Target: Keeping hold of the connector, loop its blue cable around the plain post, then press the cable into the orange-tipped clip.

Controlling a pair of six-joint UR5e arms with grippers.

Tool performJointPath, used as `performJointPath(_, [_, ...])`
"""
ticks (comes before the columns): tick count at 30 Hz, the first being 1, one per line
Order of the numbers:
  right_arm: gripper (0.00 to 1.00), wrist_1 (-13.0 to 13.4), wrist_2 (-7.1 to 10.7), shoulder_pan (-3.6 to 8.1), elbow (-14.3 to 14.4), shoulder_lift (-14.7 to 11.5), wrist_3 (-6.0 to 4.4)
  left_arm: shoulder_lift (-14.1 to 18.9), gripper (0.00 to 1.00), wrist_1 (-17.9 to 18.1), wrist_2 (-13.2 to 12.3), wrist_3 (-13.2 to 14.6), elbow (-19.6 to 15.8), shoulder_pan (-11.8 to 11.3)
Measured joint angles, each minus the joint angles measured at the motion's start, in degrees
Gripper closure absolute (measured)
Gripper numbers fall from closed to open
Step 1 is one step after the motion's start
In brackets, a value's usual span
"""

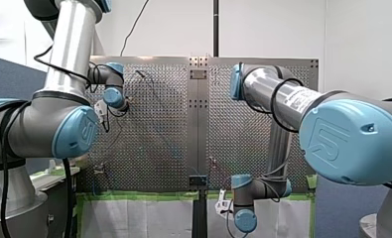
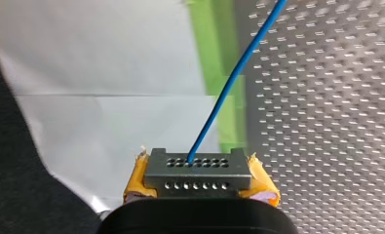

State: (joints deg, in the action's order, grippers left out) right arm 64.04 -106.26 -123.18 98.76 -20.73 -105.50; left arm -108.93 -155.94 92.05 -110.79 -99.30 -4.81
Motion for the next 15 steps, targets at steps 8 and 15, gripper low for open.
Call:
performJointPath(8, [1.0,4.1,-0.05,-0.01,4.1,-4.1,0.17,0.0,0.0,-0.6,0.0,0.0,0.0,0.0])
performJointPath(15, [1.0,7.0,-0.37,0.06,7.8,-7.8,0.69,0.0,0.0,-1.8,0.7,-0.3,0.0,0.0])
